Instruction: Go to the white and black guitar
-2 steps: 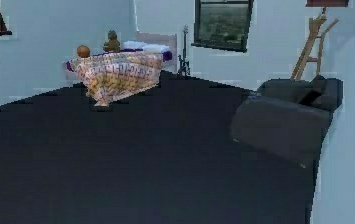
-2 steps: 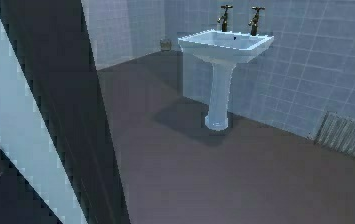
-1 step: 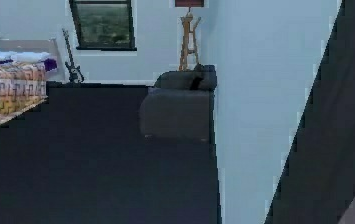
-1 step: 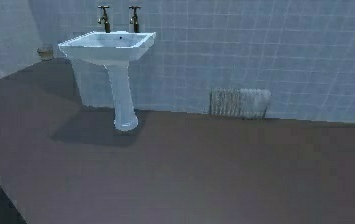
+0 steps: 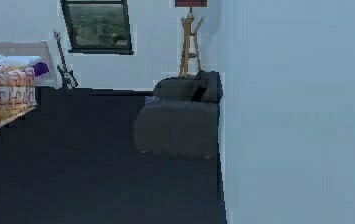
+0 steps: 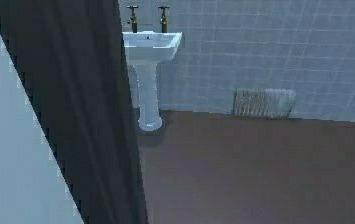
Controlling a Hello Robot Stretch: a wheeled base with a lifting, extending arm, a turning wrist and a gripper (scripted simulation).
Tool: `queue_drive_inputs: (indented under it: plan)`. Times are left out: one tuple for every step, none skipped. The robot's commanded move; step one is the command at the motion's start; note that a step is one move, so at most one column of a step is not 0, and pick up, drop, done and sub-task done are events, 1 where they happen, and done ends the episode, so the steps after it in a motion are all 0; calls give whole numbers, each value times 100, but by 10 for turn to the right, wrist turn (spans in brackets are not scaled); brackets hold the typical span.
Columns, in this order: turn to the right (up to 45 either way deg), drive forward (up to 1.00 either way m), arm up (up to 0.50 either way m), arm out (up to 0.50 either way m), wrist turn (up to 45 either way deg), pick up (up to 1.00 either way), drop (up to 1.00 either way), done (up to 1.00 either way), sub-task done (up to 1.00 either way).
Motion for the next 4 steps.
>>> queue_drive_inputs:
  plan:
    - [-240,0,0,0,0,0,0,0,0]
    - [0,100,0,0,0,0,0,0,0]
    - [-30,0,0,0,0,0,0,0,0]
    - [-90,0,0,0,0,0,0,0,0]
